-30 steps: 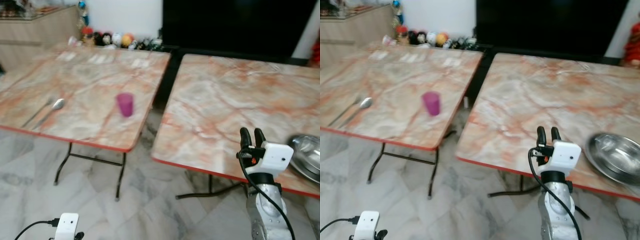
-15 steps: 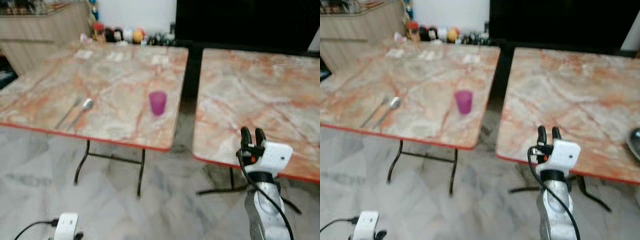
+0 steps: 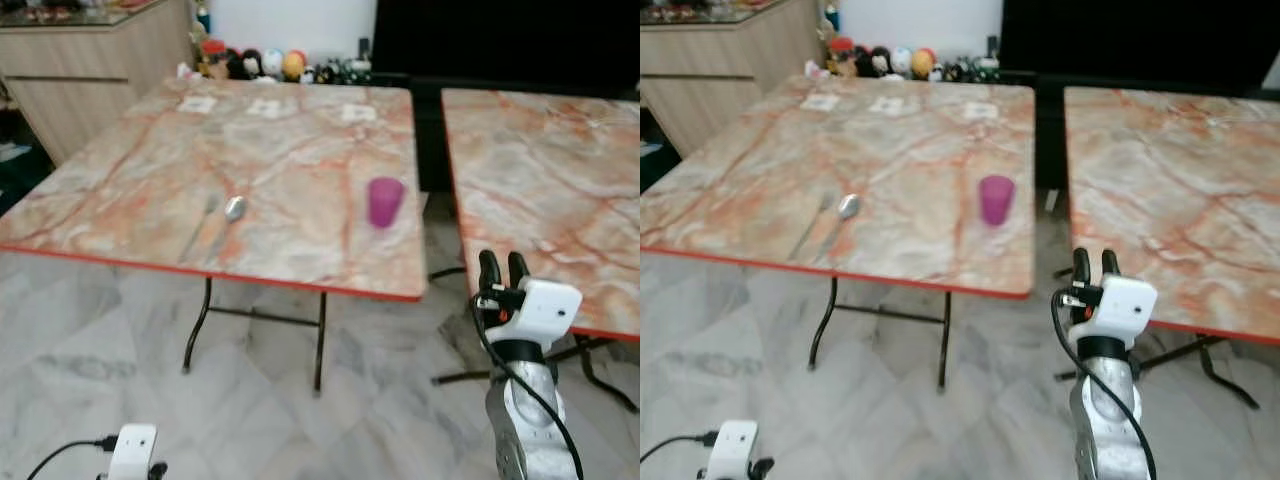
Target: Setting the table
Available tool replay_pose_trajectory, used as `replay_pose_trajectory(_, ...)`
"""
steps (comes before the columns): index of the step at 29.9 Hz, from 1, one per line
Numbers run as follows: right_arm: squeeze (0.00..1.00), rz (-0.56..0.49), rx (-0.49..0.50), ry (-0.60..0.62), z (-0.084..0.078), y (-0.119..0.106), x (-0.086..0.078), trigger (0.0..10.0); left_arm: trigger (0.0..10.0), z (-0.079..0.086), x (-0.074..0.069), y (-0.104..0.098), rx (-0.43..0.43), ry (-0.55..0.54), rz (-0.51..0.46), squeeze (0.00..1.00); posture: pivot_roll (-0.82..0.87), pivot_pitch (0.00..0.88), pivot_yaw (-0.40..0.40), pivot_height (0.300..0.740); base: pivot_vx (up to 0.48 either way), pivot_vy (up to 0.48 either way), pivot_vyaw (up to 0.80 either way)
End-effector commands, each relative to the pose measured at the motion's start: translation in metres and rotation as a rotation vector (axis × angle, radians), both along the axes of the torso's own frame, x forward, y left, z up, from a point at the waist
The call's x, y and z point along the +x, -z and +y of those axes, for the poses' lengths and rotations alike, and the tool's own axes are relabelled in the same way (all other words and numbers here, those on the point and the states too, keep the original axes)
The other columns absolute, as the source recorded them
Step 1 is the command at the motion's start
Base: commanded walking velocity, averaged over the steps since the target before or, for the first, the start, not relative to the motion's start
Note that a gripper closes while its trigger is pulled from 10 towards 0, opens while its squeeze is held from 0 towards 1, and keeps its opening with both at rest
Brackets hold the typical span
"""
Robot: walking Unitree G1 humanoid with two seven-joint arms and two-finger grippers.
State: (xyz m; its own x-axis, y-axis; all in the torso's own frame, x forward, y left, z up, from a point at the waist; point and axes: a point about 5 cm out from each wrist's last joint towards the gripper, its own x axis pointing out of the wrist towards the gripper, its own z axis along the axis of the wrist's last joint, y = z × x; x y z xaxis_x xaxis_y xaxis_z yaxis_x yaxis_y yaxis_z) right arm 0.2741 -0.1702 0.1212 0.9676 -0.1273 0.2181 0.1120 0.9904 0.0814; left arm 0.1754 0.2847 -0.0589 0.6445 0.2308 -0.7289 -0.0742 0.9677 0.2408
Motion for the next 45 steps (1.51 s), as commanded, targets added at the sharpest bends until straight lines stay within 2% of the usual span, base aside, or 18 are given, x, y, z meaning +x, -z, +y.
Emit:
replay_pose_trajectory(1,0.00,-0.013,-0.021,0.004,-0.0019,-0.0035,0.0002,10.0,10.0,0.0002,-0.0044,0.0025,-0.004,-0.006,0.021,0.00,0.07,0.032,-0.004,0.740,0.000,0.480,0.00)
replay_pose_trajectory(32,0.00,-0.007,-0.015,0.003,0.0017,-0.0016,0.0019,10.0,10.0,-0.0002,-0.0045,0.0025,-0.005,-0.008,0.017,0.00,0.07,0.032,-0.009,0.740,0.000,0.474,0.00)
replay_pose_trajectory(45,0.00,-0.007,-0.012,0.005,0.0019,-0.0014,0.0031,10.0,10.0,-0.0008,-0.0043,0.0027,-0.007,-0.009,0.015,0.00,0.07,0.033,-0.008,0.740,0.000,0.024,0.00)
